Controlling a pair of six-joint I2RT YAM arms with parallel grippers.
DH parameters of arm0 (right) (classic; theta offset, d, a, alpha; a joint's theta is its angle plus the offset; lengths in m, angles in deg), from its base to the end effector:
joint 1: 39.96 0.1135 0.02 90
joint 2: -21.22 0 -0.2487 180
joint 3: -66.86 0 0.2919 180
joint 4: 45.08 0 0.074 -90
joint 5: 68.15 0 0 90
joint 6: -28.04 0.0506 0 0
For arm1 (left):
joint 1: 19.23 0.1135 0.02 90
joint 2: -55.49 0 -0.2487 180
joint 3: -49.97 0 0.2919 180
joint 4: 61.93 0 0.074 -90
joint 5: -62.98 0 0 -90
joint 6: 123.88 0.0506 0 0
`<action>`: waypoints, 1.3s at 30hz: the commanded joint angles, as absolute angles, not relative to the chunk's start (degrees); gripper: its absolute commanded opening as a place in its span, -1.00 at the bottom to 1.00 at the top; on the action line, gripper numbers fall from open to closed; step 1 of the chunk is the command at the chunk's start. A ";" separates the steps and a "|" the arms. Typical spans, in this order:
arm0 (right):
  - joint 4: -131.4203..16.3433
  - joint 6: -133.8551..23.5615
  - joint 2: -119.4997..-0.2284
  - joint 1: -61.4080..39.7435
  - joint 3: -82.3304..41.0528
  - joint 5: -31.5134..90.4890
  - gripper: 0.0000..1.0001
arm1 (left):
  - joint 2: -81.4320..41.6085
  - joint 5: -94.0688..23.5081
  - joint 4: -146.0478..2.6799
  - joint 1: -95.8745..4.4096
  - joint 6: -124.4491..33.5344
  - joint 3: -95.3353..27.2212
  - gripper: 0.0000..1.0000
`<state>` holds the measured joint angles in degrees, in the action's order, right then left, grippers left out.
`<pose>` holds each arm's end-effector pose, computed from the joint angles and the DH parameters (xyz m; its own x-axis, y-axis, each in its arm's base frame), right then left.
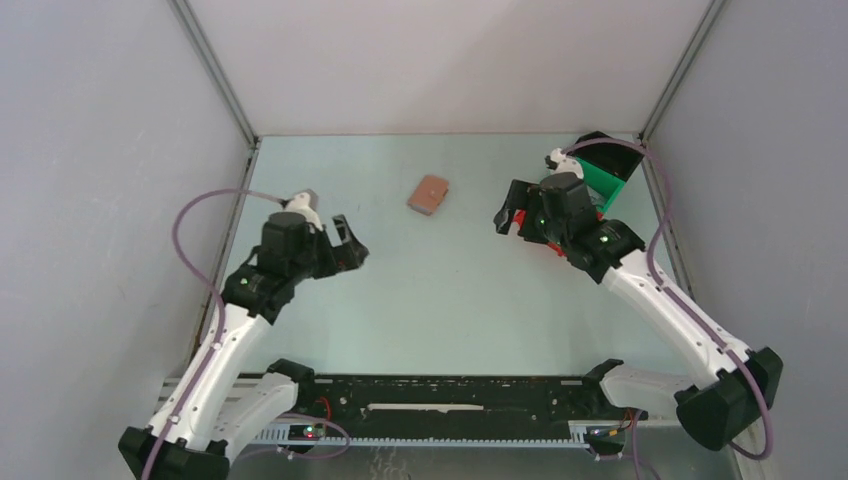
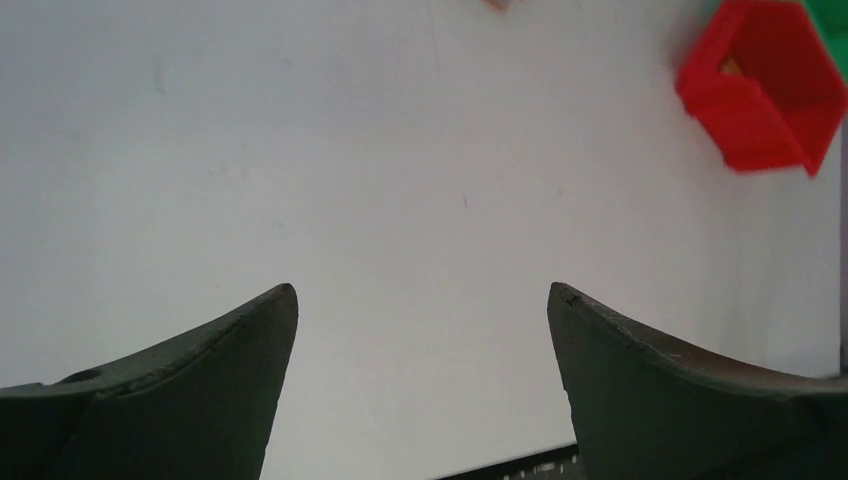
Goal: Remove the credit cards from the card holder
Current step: Move the card holder to the center of the board.
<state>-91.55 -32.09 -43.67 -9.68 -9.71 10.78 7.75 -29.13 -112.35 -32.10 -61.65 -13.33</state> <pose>0.2656 0.1438 0.3272 -0.6059 0.2122 -0.7667 -0.0656 0.9471 0.3140 0.2298 -0.0544 0.3047 -0.6105 -0.3381 -0.7162 -0.0366 0.9154 -0.4009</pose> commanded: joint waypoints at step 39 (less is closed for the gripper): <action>-79.99 -0.45 -119.11 -11.05 -62.39 29.11 -0.03 | 5.22 -15.72 -117.71 -40.24 -64.32 -14.46 1.00</action>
